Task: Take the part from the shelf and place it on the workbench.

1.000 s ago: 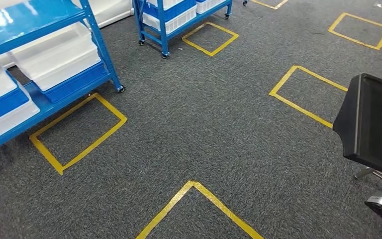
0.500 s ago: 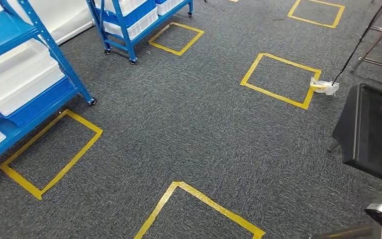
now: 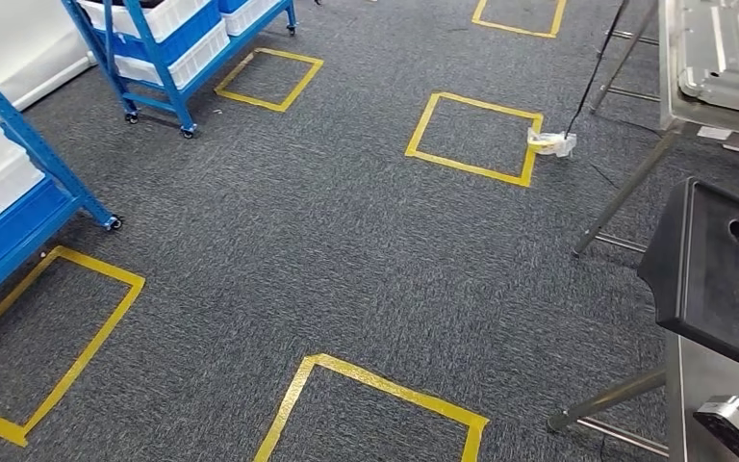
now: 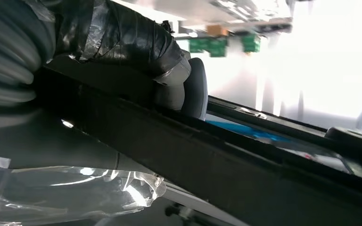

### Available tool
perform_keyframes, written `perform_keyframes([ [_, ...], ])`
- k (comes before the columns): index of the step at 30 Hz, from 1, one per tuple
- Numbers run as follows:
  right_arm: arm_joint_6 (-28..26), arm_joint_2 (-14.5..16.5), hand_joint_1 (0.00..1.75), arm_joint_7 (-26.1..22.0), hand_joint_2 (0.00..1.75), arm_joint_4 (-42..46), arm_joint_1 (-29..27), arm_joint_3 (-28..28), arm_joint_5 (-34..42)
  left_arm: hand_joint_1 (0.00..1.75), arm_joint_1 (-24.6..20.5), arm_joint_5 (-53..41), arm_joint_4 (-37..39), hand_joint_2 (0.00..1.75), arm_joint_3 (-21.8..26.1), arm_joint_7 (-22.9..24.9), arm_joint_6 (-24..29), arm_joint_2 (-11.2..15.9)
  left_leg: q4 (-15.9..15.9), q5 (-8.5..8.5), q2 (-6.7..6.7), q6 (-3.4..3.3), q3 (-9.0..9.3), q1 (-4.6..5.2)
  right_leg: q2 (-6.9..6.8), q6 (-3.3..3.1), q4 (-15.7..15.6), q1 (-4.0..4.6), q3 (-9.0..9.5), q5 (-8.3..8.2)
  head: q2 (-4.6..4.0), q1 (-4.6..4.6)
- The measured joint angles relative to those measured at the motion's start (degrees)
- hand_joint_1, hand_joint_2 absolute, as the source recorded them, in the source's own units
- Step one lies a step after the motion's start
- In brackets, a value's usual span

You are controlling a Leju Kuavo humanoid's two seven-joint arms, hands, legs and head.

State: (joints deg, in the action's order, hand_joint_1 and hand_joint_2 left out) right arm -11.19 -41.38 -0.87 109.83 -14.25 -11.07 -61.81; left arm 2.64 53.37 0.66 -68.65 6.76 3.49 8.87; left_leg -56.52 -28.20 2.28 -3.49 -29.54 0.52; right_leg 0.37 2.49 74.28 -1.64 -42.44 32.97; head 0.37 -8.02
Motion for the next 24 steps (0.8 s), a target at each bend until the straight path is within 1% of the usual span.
perform_keyframes([
  [1, 0.0, 0.1, 1.75, 0.0, 1.75, -0.1, 0.0, 0.2, 0.0, 0.0, 0.0, 0.0, 0.0, 1.75, 0.0, 0.0, 0.0, 0.0, -0.1, -0.1, 0.75, 0.08, -0.1, 0.0, -0.19, 0.17, -0.5, -0.13, 0.51, -0.73, 0.0, 0.0],
  [2, 0.0, 0.1, 1.75, 0.1, 1.75, -0.2, 0.0, 0.3, 0.0, 0.0, 0.0, 0.0, 0.0, 1.75, 0.0, 0.1, 0.1, 0.0, -0.3, -0.26, 1.46, 0.23, -0.13, -0.01, -0.7, 0.32, -3.4, -0.27, 2.32, -2.31, 0.0, 0.0],
  [3, 0.0, 0.2, 1.75, 0.1, 1.75, -0.3, 0.0, 0.3, 0.0, 0.0, 0.0, 0.0, 0.0, 1.75, 0.0, 0.1, 0.1, 0.0, -0.6, -0.5, 2.12, 0.47, -0.12, -0.01, -1.72, 0.39, -7.6, -0.35, 4.67, -3.77, 0.0, 0.0],
  [4, 0.0, 0.2, 1.75, 0.2, 1.75, -0.3, 0.0, 0.4, 0.0, 0.0, -0.1, 0.0, 0.0, 1.75, 0.0, 0.1, 0.1, 0.0, -0.9, -0.79, 2.69, 0.79, -0.12, 0.08, -2.84, 0.35, -11.2, -0.29, 6.73, -4.98, 0.0, 0.0],
  [5, -0.1, 0.3, 1.75, 0.3, 1.75, -0.4, 0.0, 0.4, 0.0, 0.0, -0.1, 0.0, 0.0, 1.75, 0.0, 0.1, 0.2, 0.0, -1.2, -1.08, 3.15, 1.16, -0.13, 0.16, -3.57, 0.14, -13.6, -0.14, 8.09, -5.61, 0.0, -0.02],
  [6, -0.1, 0.3, 1.75, 0.3, 1.75, -0.4, 0.0, 0.4, 0.0, 0.0, -0.1, 0.0, 0.1, 1.75, 0.0, 0.1, 0.4, 0.0, -1.4, -1.31, 3.6, 1.51, -0.04, 0.26, -3.85, -0.16, -14.5, 0.05, 8.51, -5.66, 0.0, -0.03],
  [7, -0.2, 0.3, 1.75, 0.4, 1.75, -0.4, -0.1, 0.4, 0.0, 0.0, -0.2, 0.0, 0.1, 1.75, 0.0, 0.1, 0.5, 0.0, -1.5, -1.45, 4.06, 1.82, 0.09, 0.34, -3.42, -0.47, -14.3, 0.26, 8.4, -5.74, 0.0, -0.05],
  [8, -0.2, 0.4, 1.75, 0.5, 1.75, -0.5, -0.2, 0.4, 0.0, 0.0, -0.3, 0.0, 0.1, 1.75, 0.0, 0.1, 0.7, 0.0, -1.5, -1.58, 4.58, 2.13, 0.27, 0.31, -2.69, -0.85, -14.3, 0.24, 8.31, -5.79, 0.0, -0.06],
  [9, -0.3, 0.4, 1.75, 0.6, 1.75, -0.5, -0.3, 0.4, 0.1, 0.0, -0.4, 0.0, 0.1, 1.75, 0.0, 0.2, 0.8, -0.1, -1.8, -1.89, 4.41, 2.44, 0.39, 0.18, -2.11, -1.19, -14.5, 0.16, 8.26, -5.93, 0.0, -0.06],
  [10, -0.3, 0.3, 1.75, 0.7, 1.75, -0.5, -0.3, 0.4, 0.1, 0.0, -0.5, 0.0, 0.1, 1.75, 0.0, 0.2, 0.9, -0.1, -2.6, -2.68, 3.35, 2.73, 0.15, 0.02, -1.53, -1.57, -14.7, 0.06, 8.22, -6.11, 0.0, -0.07],
  [11, -0.3, 0.3, 1.75, 0.8, 1.75, -0.5, -0.3, 0.4, 0.1, 0.0, -0.5, 0.0, 0.1, 1.75, 0.0, 0.2, 0.9, -0.1, -4.4, -4.08, 1.79, 2.97, -0.59, -0.17, -1.01, -1.94, -14.8, -0.06, 8.18, -6.31, 0.0, -0.08],
  [12, -0.3, 0.3, 1.75, 0.9, 1.75, -0.5, -0.2, 0.4, 0.2, 0.0, -0.5, 0.0, 0.1, 1.75, 0.0, 0.2, 0.9, -0.2, -7.4, -5.96, -0.02, 3.12, -1.91, -0.33, -0.49, -2.19, -14.9, -0.03, 8.09, -6.45, 0.0, -0.09],
  [13, -0.3, 0.4, 1.75, 0.9, 1.75, -0.5, -0.2, 0.4, 0.2, 0.0, -0.4, 0.0, 0.1, 1.75, 0.0, 0.3, 0.9, -0.2, -11.4, -7.99, -1.21, 3.17, -3.73, -0.38, 0.12, -2.39, -14.9, 0.07, 7.93, -6.55, 0.0, -0.09],
  [14, -0.3, 0.4, 1.75, 0.9, 1.75, -0.5, -0.3, 0.5, 0.2, 0.0, -0.4, 0.0, 0.1, 1.75, 0.0, 0.3, 0.9, -0.2, -15.1, -9.46, -1.68, 3.16, -5.52, -0.4, 0.8, -2.49, -14.9, 0.21, 7.78, -6.63, 0.0, -0.09],
  [15, -0.3, 0.4, 1.75, 0.9, 1.75, -0.5, -0.3, 0.5, 0.2, 0.0, -0.3, -0.1, 0.1, 1.75, 0.0, 0.3, 0.9, -0.2, -17.6, -9.91, -1.83, 3.07, -6.72, -0.4, 1.55, -2.56, -14.8, 0.34, 7.67, -6.68, 0.0, -0.09],
  [16, -0.3, 0.5, 1.75, 0.9, 1.75, -0.5, -0.3, 0.5, 0.2, 0.0, -0.2, -0.1, 0.1, 1.75, 0.0, 0.3, 0.9, -0.3, -17.9, -9.18, -1.91, 2.89, -6.98, -0.39, 2.34, -2.6, -14.7, 0.45, 7.6, -6.72, 0.0, -0.09],
  [17, -0.3, 0.5, 1.75, 0.9, 1.75, -0.5, -0.4, 0.5, 0.2, 0.0, -0.2, -0.1, 0.1, 1.75, 0.0, 0.3, 0.9, -0.3, -15.8, -7.37, -2.16, 2.66, -6.09, -0.38, 3.11, -2.61, -14.6, 0.51, 7.58, -6.73, 0.0, -0.09],
  [18, -0.3, 0.6, 1.75, 1.0, 1.75, -0.5, -0.4, 0.6, 0.2, 0.0, -0.2, -0.1, 0.1, 1.75, 0.0, 0.3, 1.0, -0.3, -12.0, -5.02, -2.88, 2.37, -4.36, -0.36, 3.86, -2.6, -14.5, 0.52, 7.58, -6.73, 0.0, -0.09],
  [19, -0.3, 0.6, 1.75, 1.0, 1.75, -0.5, -0.4, 0.6, 0.2, 0.0, -0.1, -0.1, 0.1, 1.75, 0.0, 0.4, 1.0, -0.3, -8.0, -3.3, -4.31, 2.09, -2.58, -0.34, 4.56, -2.51, -14.4, 0.53, 7.51, -6.77, 0.0, -0.08],
  [20, -0.3, 0.7, 1.75, 1.1, 1.75, -0.5, -0.4, 0.6, 0.1, 0.0, -0.2, -0.1, 0.1, 1.75, 0.1, 0.4, 1.0, -0.2, -4.8, -2.14, -5.54, 1.88, -1.23, -0.31, 5.24, -2.32, -14.3, 0.47, 7.36, -6.87, 0.0, -0.07],
  [21, -0.3, 0.8, 1.75, 1.1, 1.75, -0.5, -0.4, 0.7, 0.0, 0.0, -0.2, -0.1, 0.1, 1.75, 0.1, 0.4, 1.0, -0.2, -2.9, -1.68, -6.44, 1.75, -0.46, -0.22, 5.9, -2.03, -14.2, 0.35, 7.16, -7.02, 0.0, -0.06],
  [22, -0.3, 0.9, 1.75, 1.2, 1.75, -0.5, -0.5, 0.9, -0.1, 0.0, -0.2, -0.2, 0.1, 1.75, 0.1, 0.5, 1.0, -0.2, -2.3, -1.79, -6.72, 1.64, -0.28, -0.1, 6.58, -1.64, -14.3, 0.21, 6.95, -7.25, 0.0, -0.07],
  [23, -0.3, 1.0, 1.75, 1.3, 1.75, -0.5, -0.6, 1.0, -0.3, 0.0, -0.3, -0.3, 0.1, 1.75, 0.1, 0.5, 1.0, -0.2, -2.1, -1.58, -6.05, 1.49, -0.21, 0.0, 7.33, -1.18, -14.5, 0.06, 6.77, -7.54, 0.0, -0.07],
  [24, -0.3, 1.1, 1.75, 1.4, 1.75, -0.5, -0.7, 1.2, -0.4, 0.0, -0.3, -0.4, 0.1, 1.75, 0.2, 0.6, 1.0, -0.1, -1.6, -1.21, -5.26, 1.2, -0.05, -0.07, 7.52, -0.85, -14.6, -0.03, 6.61, -7.68, 0.0, -0.06],
])
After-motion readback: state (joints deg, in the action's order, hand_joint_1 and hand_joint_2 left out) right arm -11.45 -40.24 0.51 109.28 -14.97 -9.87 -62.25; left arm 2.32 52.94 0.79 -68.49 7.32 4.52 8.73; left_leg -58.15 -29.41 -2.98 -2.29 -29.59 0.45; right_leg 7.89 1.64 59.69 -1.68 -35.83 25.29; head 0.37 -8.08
